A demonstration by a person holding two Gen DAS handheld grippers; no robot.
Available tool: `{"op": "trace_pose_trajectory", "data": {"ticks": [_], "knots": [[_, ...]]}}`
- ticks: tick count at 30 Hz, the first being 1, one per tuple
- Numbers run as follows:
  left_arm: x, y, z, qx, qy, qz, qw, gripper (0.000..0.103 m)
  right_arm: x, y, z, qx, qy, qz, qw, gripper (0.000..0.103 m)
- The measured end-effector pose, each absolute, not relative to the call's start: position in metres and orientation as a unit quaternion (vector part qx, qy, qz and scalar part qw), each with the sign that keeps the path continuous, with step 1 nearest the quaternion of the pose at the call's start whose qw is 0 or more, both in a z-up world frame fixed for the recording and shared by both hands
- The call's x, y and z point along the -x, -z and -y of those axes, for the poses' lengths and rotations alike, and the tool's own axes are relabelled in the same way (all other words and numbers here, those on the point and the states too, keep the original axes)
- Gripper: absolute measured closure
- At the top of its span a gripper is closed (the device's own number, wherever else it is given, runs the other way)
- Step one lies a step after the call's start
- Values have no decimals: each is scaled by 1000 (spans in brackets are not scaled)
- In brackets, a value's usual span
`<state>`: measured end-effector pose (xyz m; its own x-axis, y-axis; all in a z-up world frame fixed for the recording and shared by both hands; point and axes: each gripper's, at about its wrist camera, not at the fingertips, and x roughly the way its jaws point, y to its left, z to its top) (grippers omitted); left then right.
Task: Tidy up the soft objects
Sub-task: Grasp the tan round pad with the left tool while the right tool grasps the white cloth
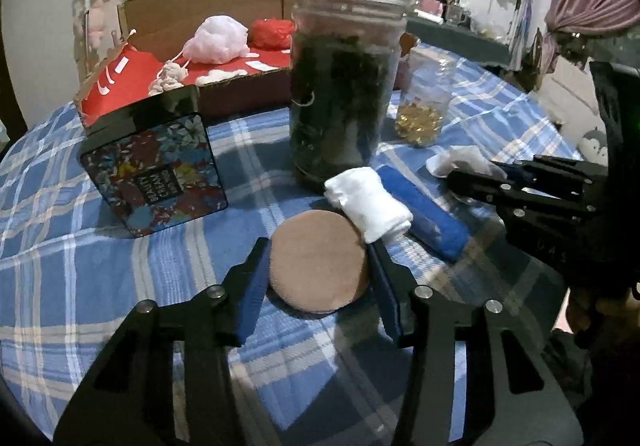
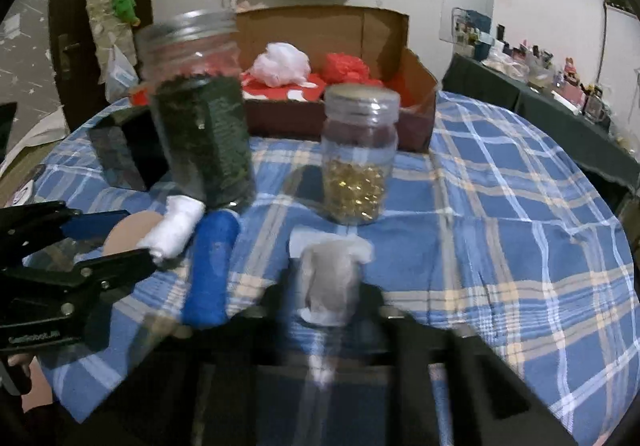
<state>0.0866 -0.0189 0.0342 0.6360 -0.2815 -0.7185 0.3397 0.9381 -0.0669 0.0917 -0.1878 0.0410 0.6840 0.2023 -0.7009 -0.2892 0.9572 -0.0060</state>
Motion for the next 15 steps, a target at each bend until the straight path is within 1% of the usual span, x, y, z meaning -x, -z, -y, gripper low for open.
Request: {"op": "trace_pose_trajectory", "data": {"ticks": [11,15], "knots": [[-70,-55,10,-40,170,-362,916,57,-70,-65,184,27,-176,-340,923,86],[-72,-49,14,-39,175,-372,911,57,-65,-72,178,26,-191,-332,923,86]]}}
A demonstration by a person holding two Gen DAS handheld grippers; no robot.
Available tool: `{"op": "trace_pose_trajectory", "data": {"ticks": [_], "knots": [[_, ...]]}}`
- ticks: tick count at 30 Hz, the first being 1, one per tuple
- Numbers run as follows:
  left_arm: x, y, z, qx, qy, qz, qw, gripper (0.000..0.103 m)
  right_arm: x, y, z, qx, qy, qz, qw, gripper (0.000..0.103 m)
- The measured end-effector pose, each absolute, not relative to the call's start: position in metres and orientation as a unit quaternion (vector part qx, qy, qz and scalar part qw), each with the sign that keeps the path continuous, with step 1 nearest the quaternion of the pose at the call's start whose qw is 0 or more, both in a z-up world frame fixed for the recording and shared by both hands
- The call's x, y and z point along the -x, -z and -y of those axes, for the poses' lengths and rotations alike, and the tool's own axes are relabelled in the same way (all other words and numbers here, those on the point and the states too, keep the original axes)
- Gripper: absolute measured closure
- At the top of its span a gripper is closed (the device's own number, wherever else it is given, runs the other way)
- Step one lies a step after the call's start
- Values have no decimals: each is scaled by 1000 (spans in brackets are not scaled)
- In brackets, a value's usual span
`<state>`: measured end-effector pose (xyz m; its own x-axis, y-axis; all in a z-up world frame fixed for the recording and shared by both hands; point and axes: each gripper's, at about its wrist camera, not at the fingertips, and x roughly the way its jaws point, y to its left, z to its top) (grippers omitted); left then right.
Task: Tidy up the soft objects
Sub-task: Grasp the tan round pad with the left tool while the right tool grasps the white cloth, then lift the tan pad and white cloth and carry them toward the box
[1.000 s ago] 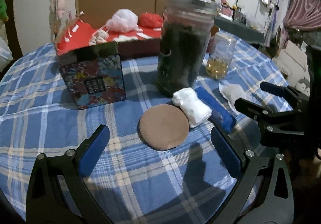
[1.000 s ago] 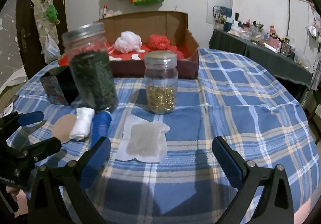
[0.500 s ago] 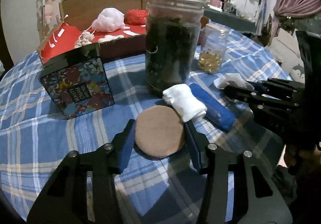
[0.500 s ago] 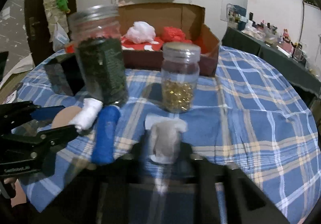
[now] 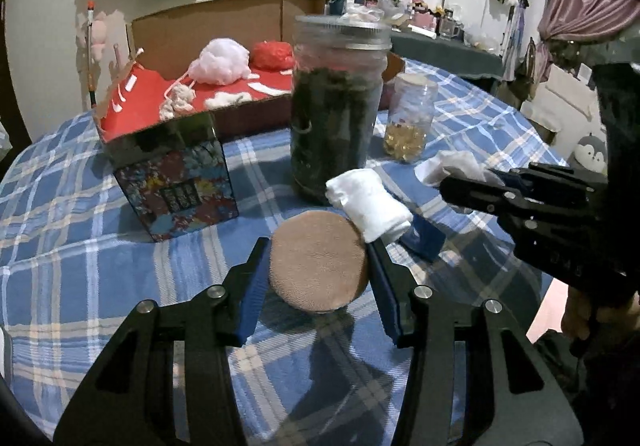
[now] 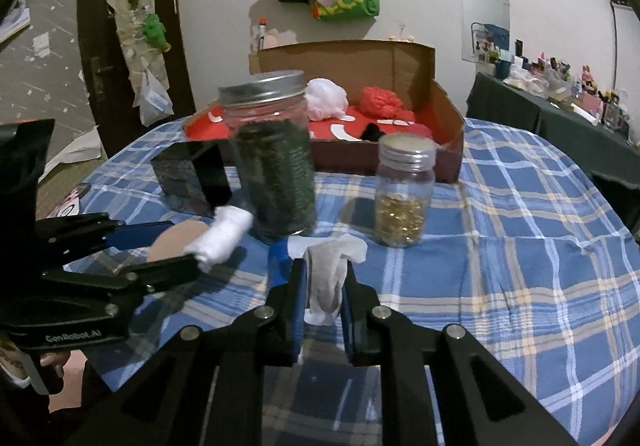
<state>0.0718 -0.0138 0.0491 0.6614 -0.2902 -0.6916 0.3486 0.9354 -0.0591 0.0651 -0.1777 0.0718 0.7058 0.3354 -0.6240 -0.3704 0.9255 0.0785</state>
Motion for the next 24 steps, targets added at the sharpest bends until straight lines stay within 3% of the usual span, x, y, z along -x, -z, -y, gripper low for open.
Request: {"op": "trace_pose_trajectory", "data": {"ticks": [5,7,12,15,24], "knots": [[-73,-29,19,-52,179,-392,901,48,-63,-69,174,33,-188,-334,923,86],[-70,-29,20,-61,179,-392,900,31,-65,-65,176,30,-186,-344,920,86],[-65,-28,12,-68,176,-386,903,31,-63,-55,183,29,-184,-358,915,75],[-68,-29,7,-69,172,-388,903,31,-61,-51,187,32,-180,-359,915,60],[-72,-33,-7,-83,155,-389,904,31,-61,-45,197,23,-168,-362,917,58]]}}
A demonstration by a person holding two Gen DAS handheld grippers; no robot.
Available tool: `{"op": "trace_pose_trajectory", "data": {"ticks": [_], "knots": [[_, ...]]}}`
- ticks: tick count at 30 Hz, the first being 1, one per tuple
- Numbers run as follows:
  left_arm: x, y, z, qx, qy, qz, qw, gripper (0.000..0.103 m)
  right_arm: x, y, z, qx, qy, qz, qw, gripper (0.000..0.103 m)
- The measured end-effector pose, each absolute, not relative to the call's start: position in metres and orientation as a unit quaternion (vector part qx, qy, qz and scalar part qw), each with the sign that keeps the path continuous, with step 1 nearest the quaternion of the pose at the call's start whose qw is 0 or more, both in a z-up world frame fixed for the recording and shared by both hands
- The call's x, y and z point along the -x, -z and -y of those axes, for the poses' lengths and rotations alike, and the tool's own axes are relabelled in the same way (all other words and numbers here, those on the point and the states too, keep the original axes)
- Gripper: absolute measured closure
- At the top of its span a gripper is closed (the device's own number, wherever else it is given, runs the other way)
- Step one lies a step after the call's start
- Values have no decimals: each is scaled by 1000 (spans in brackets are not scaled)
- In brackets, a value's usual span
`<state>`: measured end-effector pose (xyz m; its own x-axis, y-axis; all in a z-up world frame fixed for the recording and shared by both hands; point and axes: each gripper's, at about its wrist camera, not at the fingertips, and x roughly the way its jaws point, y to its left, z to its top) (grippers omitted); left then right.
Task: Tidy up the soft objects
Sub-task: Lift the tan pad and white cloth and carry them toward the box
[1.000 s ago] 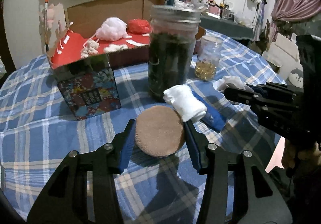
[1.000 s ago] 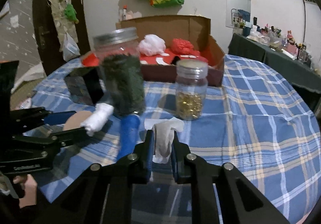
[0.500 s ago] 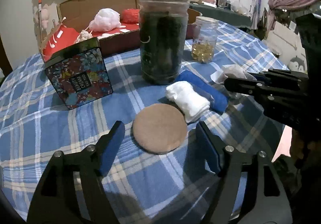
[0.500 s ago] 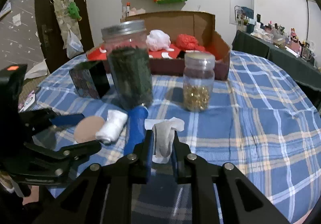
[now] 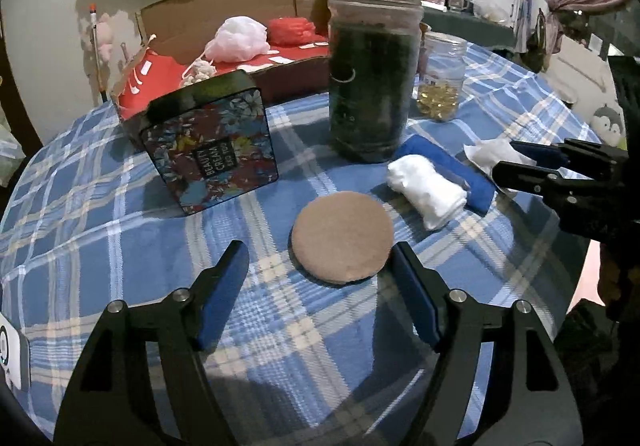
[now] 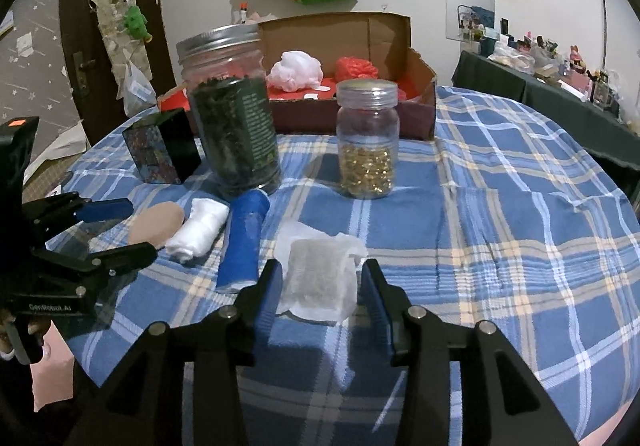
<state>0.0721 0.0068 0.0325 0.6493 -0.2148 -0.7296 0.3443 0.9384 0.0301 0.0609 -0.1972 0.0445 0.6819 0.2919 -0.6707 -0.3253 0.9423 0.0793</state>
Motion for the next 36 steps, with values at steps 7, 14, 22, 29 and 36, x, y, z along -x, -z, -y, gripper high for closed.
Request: {"op": "trace_pose_trajectory", "data": {"ticks": [7,14,22,29,36], "knots": [[-81,-30,9,-88,175,-392,899,34,-63,-44,199,19,-166,-359,918,58],[-76,-37,3,-42,185,-380,905,58,-59,-45,194,31,-172,-343,923,89],[-66,-53,8,-28,211,-361,908,58,-50,-66,189,5,-211,-319,924,89],[-65,-53,5,-27,206,-362,909,58,-47,-65,177,9,-228,-322,919,89],[-65,-59,-18,-19,177,-361,916,58,-51,-64,188,4,-211,-325,922,89]]}}
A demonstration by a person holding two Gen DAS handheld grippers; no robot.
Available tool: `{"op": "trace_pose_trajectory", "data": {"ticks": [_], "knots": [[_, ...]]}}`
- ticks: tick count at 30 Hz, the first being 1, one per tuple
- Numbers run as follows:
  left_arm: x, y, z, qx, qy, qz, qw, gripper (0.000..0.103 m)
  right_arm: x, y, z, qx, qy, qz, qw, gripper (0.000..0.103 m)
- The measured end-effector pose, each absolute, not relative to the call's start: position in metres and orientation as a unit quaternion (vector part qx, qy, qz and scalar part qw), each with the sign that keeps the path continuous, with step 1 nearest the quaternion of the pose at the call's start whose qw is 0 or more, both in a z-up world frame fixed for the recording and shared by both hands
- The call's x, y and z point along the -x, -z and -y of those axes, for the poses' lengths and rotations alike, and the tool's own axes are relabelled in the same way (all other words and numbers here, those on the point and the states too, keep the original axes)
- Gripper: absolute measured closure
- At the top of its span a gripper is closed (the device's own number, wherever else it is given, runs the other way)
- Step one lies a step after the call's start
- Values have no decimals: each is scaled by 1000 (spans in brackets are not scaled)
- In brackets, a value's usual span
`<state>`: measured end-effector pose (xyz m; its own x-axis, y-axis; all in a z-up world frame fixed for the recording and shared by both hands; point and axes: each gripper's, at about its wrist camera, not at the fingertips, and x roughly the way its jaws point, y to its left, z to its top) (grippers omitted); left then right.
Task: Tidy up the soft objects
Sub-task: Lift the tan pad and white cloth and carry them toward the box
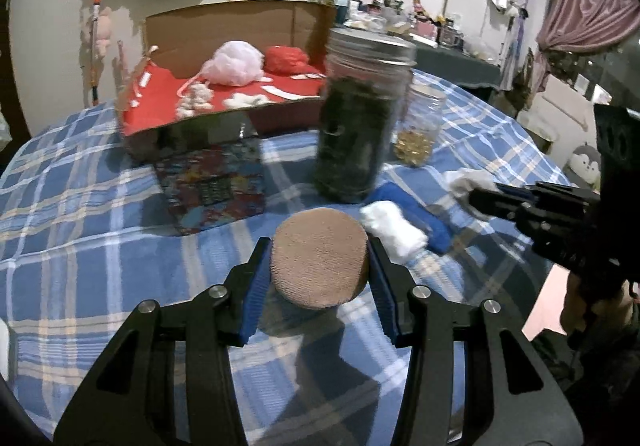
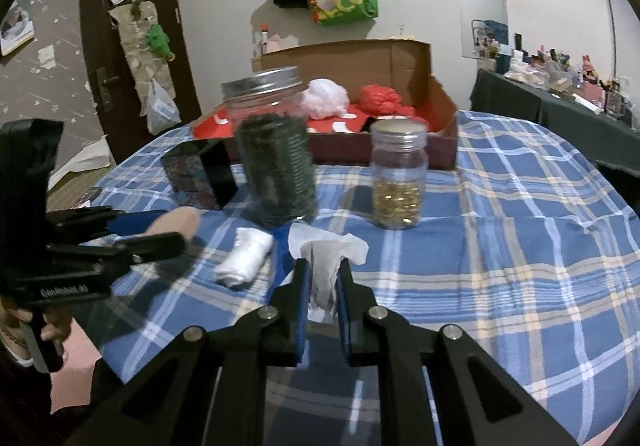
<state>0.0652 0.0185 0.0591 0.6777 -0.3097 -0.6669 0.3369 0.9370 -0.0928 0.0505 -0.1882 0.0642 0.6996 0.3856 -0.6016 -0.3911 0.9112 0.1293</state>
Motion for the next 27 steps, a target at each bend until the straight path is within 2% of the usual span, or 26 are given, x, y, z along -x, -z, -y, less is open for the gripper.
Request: {"op": "trace_pose_trajectory", "data": {"ticks": [14,27], "knots": [[-80,-64,-81,-16,100,-379,920,58,-74,-66,227,5,-150,-343,927,89],[-125,-60,-114,-27,73,-406,911,58,-118,-69,248,19,-122,-366,922,89]]}}
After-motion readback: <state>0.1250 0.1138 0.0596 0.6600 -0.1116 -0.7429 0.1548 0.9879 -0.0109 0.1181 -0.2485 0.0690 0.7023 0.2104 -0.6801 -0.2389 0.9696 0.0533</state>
